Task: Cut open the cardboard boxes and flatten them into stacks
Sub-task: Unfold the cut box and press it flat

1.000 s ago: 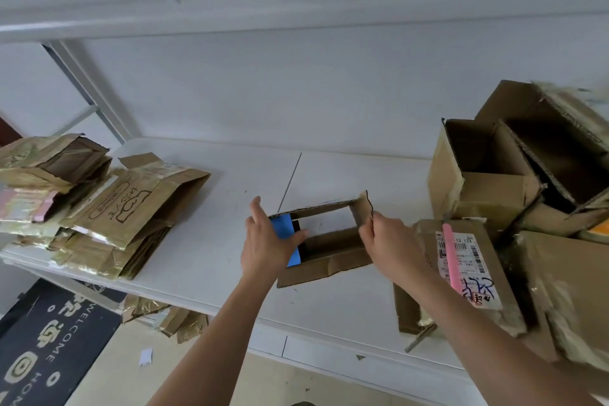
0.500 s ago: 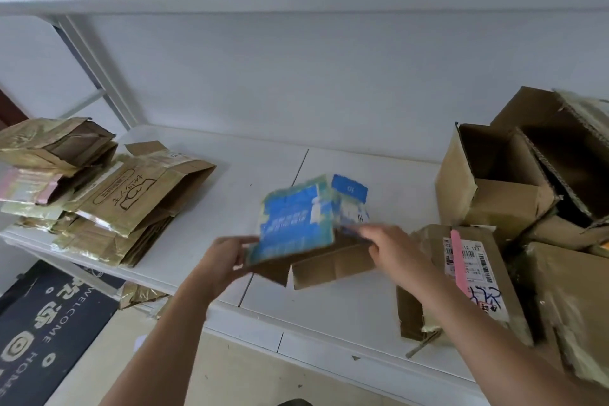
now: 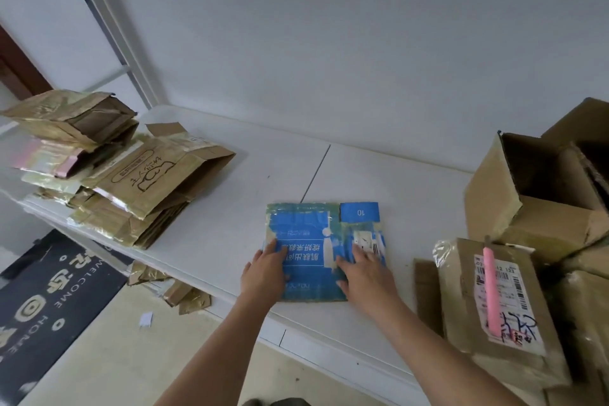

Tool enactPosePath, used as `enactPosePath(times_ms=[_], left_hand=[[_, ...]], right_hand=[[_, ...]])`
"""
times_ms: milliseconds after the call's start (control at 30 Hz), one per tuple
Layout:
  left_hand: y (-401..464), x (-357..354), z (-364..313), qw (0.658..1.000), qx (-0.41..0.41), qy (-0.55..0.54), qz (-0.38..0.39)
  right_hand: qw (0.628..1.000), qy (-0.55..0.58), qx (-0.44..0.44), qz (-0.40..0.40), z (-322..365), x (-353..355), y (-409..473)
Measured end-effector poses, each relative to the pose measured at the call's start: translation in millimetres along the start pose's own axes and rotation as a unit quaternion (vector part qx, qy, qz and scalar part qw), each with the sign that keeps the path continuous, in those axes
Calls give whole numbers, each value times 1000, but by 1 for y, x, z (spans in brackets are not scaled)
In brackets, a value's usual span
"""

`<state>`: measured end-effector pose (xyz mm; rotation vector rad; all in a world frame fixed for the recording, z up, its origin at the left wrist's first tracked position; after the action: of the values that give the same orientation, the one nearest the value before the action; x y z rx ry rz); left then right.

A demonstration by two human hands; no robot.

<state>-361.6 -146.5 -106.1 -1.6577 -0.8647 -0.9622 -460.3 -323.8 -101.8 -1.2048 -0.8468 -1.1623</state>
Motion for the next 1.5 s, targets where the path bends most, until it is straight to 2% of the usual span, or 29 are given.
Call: enactPosePath(times_ms=[100,200,267,400,500,567,633,700,767,800,833,967,1133,1233,1300,1367,1433,1500], left_hand=[[7,11,-9,992,42,-117,9],[9,28,-18,956,129,-260,-52],[10,40,-17,929,180,-313,-78],[10,57,-8,917,177,-357,-19],[-1,78,-6,881,129,-455,0],[-7,98,-4,855,104,-507,-26],[-8,114,7,815,112,-565,-62],[-8,127,25,758,139,-633,-76],[-7,138,48,711,162,-679,-87],[-5,141,62,699,171,-688,-93],[-3,145,76,696,181,-687,-102],[11,162,134,738,211,-623,-150],[41,193,189,779,164,-563,-223],[72,200,219,829,162,-499,-194],[86,195,235,893,188,-382,-145],[93,186,247,958,210,-163,-110],[100,181,255,976,173,-1,-134],[113,178,261,985,82,46,-148]], right_hand=[[999,-16,-2,32,-1,-2,1],[1000,-6,6,30,-6,-7,-2],[1000,19,7,6,-9,-13,-5],[996,79,-2,-33,-18,-22,-9],[984,125,-49,-120,-13,-18,-4],[947,208,-96,-225,2,-8,4],[884,337,-130,-297,26,9,14],[815,471,-115,-315,56,31,28],[726,610,-73,-310,86,53,45],[695,649,-53,-304,101,62,54],[689,659,-41,-300,114,69,65],[707,641,-27,-298,165,87,111],[761,580,-8,-292,218,98,183],[801,522,-11,-294,239,100,232],[861,429,-21,-273,250,93,257],[920,328,-16,-213,260,77,273],[948,275,-4,-162,269,59,278],[974,168,6,-154,271,42,278]])
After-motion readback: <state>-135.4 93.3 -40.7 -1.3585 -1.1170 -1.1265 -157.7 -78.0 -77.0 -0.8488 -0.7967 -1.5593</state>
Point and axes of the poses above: each hand's wrist, its own y-axis towards the middle knuckle, its own x-axis out of the back of the hand, z = x × y, the point moved 1 cm from there along y, towards the middle knuckle, and after that the axes turned 10 degrees about x, right-handed, at the moved point
